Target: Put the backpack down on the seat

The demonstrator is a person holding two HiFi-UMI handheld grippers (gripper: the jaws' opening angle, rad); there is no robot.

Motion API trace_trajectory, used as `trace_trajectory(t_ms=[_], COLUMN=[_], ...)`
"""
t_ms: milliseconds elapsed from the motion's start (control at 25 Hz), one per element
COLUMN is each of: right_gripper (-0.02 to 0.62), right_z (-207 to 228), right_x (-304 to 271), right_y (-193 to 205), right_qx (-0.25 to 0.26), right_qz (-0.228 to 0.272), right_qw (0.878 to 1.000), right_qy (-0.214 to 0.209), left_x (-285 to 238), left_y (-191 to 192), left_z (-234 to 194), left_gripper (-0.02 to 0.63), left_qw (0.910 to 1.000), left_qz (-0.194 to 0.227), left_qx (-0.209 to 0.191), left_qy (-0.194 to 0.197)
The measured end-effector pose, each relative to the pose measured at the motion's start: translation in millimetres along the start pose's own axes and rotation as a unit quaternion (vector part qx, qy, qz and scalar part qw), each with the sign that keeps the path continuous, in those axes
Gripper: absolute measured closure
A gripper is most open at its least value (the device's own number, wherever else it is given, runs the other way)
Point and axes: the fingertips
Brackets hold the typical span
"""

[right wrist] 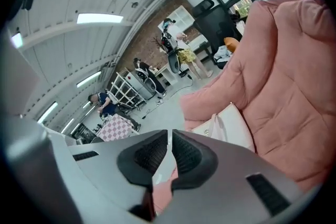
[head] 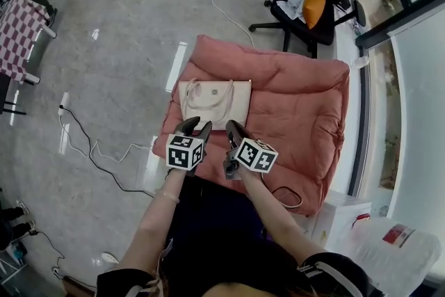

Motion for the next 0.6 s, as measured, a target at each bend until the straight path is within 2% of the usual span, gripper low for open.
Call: trace_trajectory(t_ms=[80,160,400,600], right_gripper=[0.548,0.548,0.548,0.548], right_z=[-12,-21,-37,-42], right_x=[11,21,47,58], right_y=[-7,-12,-24,-29], right_qx=[0.017,0.025,0.002,0.009], right_qz=[0.013,0.023,0.039,0.049], right_qw=[1.000,0.999,0.998,0.998], right_qy=[-0.013,-0.022,-0.044,-0.042], left_x=[11,19,41,50], left_y=[-9,-14,-23,-22], left_z=[9,17,38,51], left_gripper=[0.499,0.527,0.551,0.563], left_qw=[0.9997,0.9993,0.9981,0.9982], left_qz=[0.017,0.029,0.060,0.056], left_qx=[-0.016,-0.025,-0.010,-0.014], left_qy=[-0.003,-0.003,0.009,0.015])
Point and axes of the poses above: the fingertips, and each gripper's own axes: x backward along the fingers, z to its right, y out of its underside, and after that the axes turned 7 degrees about x, right-handed
